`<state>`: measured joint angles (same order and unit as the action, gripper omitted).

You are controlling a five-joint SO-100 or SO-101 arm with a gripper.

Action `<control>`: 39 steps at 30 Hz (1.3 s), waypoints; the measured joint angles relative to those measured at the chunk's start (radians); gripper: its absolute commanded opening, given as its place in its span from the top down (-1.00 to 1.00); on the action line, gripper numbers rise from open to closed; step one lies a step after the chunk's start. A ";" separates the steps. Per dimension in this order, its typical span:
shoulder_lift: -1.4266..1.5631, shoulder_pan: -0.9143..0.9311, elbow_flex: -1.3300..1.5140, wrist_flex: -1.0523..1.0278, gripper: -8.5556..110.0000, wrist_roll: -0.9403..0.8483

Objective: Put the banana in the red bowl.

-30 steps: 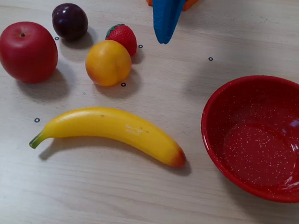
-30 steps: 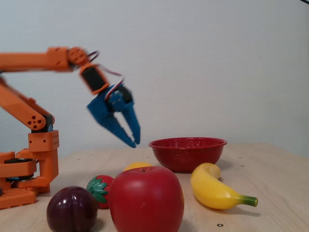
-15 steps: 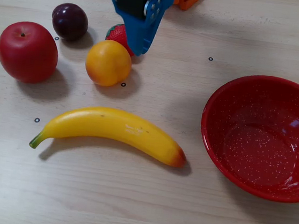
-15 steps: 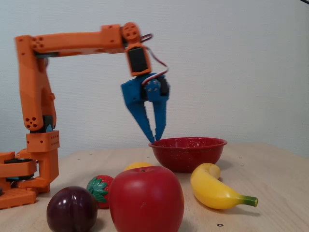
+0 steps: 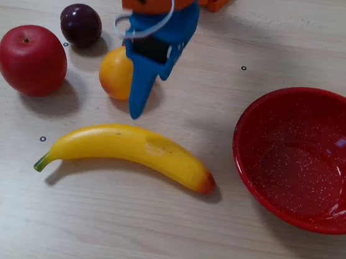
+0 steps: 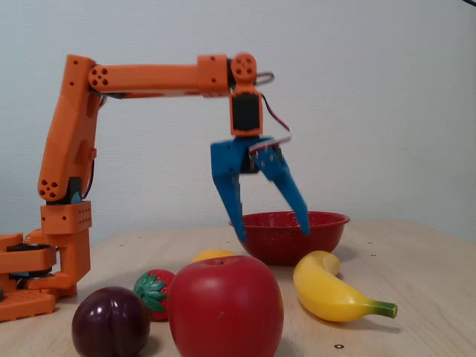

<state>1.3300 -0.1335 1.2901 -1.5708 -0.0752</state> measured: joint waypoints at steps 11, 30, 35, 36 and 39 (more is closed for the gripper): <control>-0.193 -0.006 -0.066 0.160 0.11 0.069; -0.322 -0.005 -0.114 0.267 0.85 0.092; -0.333 -0.005 -0.141 0.272 0.85 0.091; -0.336 -0.005 -0.153 0.272 0.85 0.091; -0.337 -0.025 -0.175 0.276 0.85 0.078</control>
<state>0.9925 -0.1580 1.1152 -1.2947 0.0031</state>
